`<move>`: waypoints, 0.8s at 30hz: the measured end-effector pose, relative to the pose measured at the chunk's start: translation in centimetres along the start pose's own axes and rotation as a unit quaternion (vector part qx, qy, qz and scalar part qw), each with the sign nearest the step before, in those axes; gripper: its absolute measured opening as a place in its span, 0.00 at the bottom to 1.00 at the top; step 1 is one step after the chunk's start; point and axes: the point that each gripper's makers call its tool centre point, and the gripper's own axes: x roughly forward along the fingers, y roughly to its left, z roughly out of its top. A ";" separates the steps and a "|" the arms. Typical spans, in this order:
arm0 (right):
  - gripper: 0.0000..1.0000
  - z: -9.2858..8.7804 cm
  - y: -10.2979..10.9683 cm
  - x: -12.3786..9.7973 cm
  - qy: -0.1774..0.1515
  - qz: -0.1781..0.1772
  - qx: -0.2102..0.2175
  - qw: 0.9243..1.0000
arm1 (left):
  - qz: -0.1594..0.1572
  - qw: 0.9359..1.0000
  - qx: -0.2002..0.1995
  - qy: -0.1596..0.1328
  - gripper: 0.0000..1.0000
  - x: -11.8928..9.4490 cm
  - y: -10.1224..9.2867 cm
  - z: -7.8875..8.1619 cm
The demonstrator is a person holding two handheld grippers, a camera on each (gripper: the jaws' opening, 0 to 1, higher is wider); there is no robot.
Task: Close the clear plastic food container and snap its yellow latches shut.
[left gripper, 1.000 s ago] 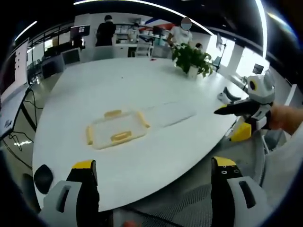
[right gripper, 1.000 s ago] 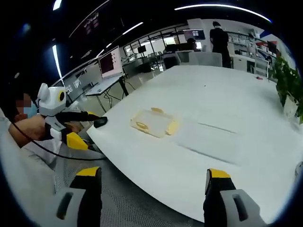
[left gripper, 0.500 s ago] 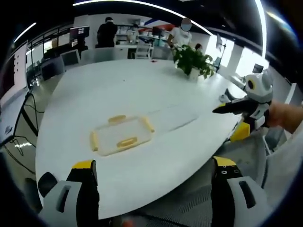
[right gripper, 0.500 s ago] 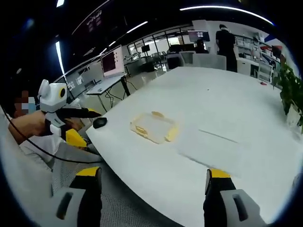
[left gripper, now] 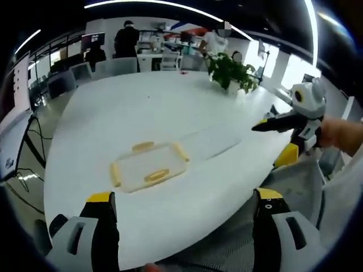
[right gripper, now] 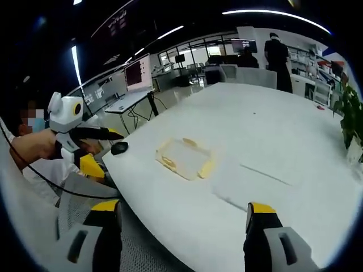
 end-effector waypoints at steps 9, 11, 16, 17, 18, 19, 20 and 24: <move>0.90 0.7 -0.1 1.0 0.007 0.010 -0.019 1.000 | 0.002 1.000 0.009 0.001 0.97 0.3 1.2 0.5; 0.90 0.9 -0.1 1.2 0.008 0.011 -0.023 1.000 | 0.004 1.000 0.012 0.002 0.97 0.4 1.5 0.7; 0.90 1.5 0.0 1.8 0.009 0.016 -0.036 0.999 | -0.002 1.000 0.026 0.003 0.96 0.7 1.9 1.2; 0.91 1.6 0.0 1.9 0.010 0.017 -0.038 0.999 | -0.004 1.000 0.028 0.002 0.96 0.8 2.0 1.3; 0.91 1.8 0.0 2.0 0.010 0.018 -0.040 0.999 | -0.004 0.999 0.032 0.002 0.96 0.8 2.1 1.5; 0.91 1.9 -0.1 2.1 0.010 0.019 -0.043 0.999 | -0.003 0.999 0.035 0.003 0.96 0.9 2.2 1.5; 0.91 2.0 -0.1 2.2 0.010 0.019 -0.045 0.999 | -0.003 0.999 0.036 0.004 0.96 0.9 2.3 1.6; 0.90 2.4 -0.1 2.7 0.010 0.023 -0.051 0.998 | -0.004 0.999 0.038 0.004 0.96 1.2 2.8 1.9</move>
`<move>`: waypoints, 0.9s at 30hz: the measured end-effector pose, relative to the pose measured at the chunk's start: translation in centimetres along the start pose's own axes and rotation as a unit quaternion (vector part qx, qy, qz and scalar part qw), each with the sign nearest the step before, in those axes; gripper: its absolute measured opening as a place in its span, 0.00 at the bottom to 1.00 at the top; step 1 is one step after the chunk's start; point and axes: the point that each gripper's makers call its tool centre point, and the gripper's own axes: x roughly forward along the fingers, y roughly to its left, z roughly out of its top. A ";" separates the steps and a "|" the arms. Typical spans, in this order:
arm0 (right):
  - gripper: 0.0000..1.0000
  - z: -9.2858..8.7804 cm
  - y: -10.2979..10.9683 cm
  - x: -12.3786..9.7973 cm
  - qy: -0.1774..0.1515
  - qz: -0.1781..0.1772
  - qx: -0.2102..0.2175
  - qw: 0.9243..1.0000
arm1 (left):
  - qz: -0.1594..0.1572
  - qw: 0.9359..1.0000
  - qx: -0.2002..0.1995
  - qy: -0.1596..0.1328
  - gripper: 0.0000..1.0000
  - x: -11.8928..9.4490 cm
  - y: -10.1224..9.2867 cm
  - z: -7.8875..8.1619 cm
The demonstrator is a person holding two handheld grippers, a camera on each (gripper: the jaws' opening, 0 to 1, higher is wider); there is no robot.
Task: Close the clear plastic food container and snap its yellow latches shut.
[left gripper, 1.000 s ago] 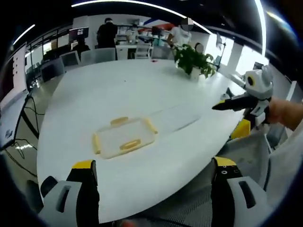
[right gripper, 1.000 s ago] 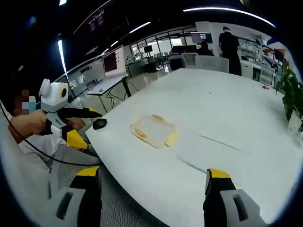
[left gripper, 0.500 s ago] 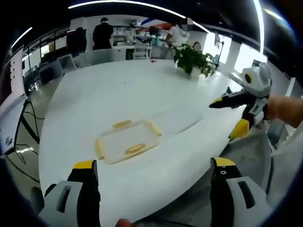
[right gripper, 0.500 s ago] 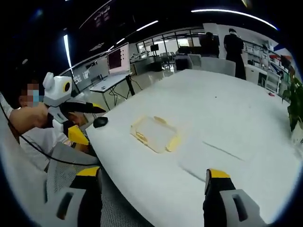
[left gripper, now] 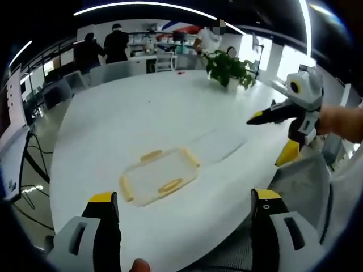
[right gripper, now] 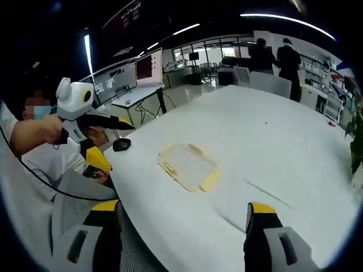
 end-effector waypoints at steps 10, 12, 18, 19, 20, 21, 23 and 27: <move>0.88 0.6 -0.7 1.2 0.002 0.007 -0.021 1.000 | 0.002 1.000 0.017 0.006 0.94 0.7 1.5 0.4; 0.88 0.7 -0.8 1.4 0.002 0.007 -0.024 1.000 | 0.002 1.000 0.019 0.006 0.94 0.8 1.7 0.5; 0.87 1.0 -1.3 1.6 0.000 0.008 -0.023 1.000 | -0.001 1.000 0.017 0.003 0.95 1.2 2.4 1.2; 0.87 1.1 -1.3 1.6 0.000 0.008 -0.023 1.000 | -0.001 1.000 0.018 0.003 0.95 1.2 2.4 1.2; 0.87 1.1 -1.5 1.7 0.001 0.006 -0.026 1.000 | -0.001 1.000 0.021 0.005 0.95 1.3 2.5 1.2; 0.87 1.1 -1.5 1.7 0.001 0.007 -0.028 1.000 | -0.002 1.000 0.022 0.004 0.95 1.4 2.5 1.3; 0.86 1.2 -1.7 1.8 0.001 0.007 -0.030 1.000 | -0.004 1.000 0.025 0.004 0.95 1.5 2.6 1.4; 0.85 1.3 -1.9 2.1 0.004 0.008 -0.039 0.999 | -0.004 0.999 0.038 0.007 0.95 1.7 3.0 1.6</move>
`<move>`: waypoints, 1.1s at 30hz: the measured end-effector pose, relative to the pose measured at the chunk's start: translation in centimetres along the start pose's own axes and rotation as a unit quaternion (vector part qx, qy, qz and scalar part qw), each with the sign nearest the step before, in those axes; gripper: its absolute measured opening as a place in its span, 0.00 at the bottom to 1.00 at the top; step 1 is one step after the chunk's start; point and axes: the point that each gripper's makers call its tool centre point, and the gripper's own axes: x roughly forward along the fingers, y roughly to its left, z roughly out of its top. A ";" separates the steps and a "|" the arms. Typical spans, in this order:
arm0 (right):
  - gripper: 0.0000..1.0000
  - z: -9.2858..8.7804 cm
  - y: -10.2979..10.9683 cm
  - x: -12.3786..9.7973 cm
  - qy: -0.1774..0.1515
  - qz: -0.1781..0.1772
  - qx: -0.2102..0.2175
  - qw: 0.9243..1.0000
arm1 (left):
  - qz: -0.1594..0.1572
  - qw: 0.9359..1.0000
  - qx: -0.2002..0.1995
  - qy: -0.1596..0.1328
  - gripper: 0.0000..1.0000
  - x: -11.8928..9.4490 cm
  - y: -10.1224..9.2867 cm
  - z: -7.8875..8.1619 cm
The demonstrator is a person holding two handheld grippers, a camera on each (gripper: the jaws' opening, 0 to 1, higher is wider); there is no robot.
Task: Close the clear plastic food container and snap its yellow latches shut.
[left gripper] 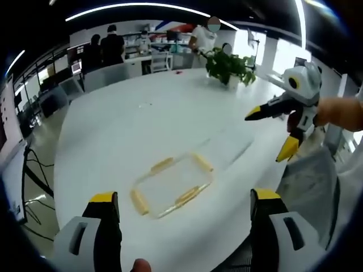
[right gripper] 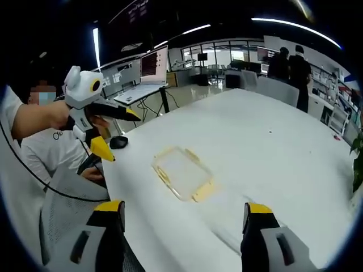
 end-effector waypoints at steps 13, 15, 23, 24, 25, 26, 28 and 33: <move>0.83 0.8 -0.1 1.4 0.005 0.007 -0.016 1.000 | -0.002 1.000 0.004 -0.006 0.94 0.2 1.0 0.5; 0.83 0.9 -0.4 1.5 0.004 0.007 -0.020 1.000 | -0.003 1.000 0.002 -0.004 0.94 0.3 1.1 0.4; 0.81 1.1 -1.0 1.9 0.007 0.010 -0.023 1.000 | -0.007 1.000 0.007 -0.002 0.94 0.7 1.6 0.3; 0.80 1.1 -1.0 2.0 0.010 0.011 -0.025 1.000 | -0.008 1.000 0.008 -0.002 0.94 0.7 1.6 0.3; 0.80 1.0 -1.0 2.1 0.011 0.014 -0.029 0.999 | -0.009 1.000 0.009 -0.004 0.94 0.8 1.6 0.3; 0.80 1.0 -1.0 2.2 0.012 0.014 -0.033 0.999 | -0.009 1.000 0.009 -0.005 0.94 0.8 1.7 0.4; 0.80 1.0 -0.9 2.4 0.015 0.017 -0.039 0.999 | -0.008 1.000 0.010 -0.004 0.94 0.9 2.0 0.4; 0.80 0.9 -1.0 2.8 0.019 0.020 -0.045 0.999 | -0.010 1.000 0.011 0.000 0.94 1.3 2.2 0.2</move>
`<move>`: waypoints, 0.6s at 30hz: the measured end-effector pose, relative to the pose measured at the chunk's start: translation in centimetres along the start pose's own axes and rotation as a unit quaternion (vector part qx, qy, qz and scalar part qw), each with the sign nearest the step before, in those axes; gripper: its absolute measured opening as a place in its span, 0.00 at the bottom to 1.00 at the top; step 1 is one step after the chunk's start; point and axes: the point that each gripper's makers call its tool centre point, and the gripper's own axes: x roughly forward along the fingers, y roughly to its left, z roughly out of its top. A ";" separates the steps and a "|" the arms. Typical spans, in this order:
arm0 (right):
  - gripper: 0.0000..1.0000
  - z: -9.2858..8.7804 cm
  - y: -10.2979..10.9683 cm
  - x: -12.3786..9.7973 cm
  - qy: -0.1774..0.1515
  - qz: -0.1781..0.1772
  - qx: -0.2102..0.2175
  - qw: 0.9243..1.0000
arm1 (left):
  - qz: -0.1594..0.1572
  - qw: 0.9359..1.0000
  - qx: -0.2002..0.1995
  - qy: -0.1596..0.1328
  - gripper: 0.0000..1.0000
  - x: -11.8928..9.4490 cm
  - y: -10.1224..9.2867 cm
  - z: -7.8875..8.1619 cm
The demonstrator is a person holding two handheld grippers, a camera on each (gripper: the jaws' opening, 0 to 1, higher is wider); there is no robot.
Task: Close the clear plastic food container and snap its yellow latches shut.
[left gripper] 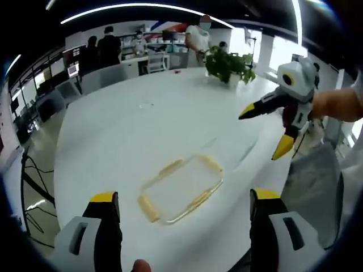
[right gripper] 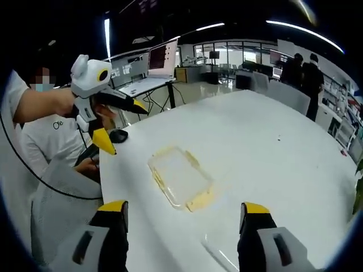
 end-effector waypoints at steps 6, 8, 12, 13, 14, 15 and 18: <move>0.79 0.1 -0.2 0.3 0.000 0.002 -0.009 1.000 | -0.004 1.000 0.008 0.005 0.94 0.4 0.1 -0.4; 0.78 0.2 -0.2 0.5 -0.001 0.004 -0.010 1.000 | -0.005 1.000 0.010 0.006 0.94 0.4 0.1 -0.4; 0.78 0.4 -0.5 0.7 0.000 0.003 -0.018 1.000 | -0.007 1.000 0.002 0.002 0.94 0.4 0.4 -0.2; 0.78 0.4 -0.5 0.8 0.000 0.003 -0.018 1.000 | -0.007 1.000 0.001 0.001 0.94 0.4 0.5 -0.1; 0.78 0.4 -0.5 0.8 0.000 0.004 -0.019 1.000 | -0.007 1.000 0.002 0.002 0.94 0.4 0.6 -0.2; 0.78 0.4 -0.5 0.9 0.001 0.005 -0.021 1.000 | -0.007 1.000 0.005 0.003 0.94 0.5 0.6 -0.2; 0.77 0.3 -0.7 1.1 0.005 0.006 -0.026 1.000 | -0.015 1.000 0.007 0.005 0.94 0.7 0.7 -0.2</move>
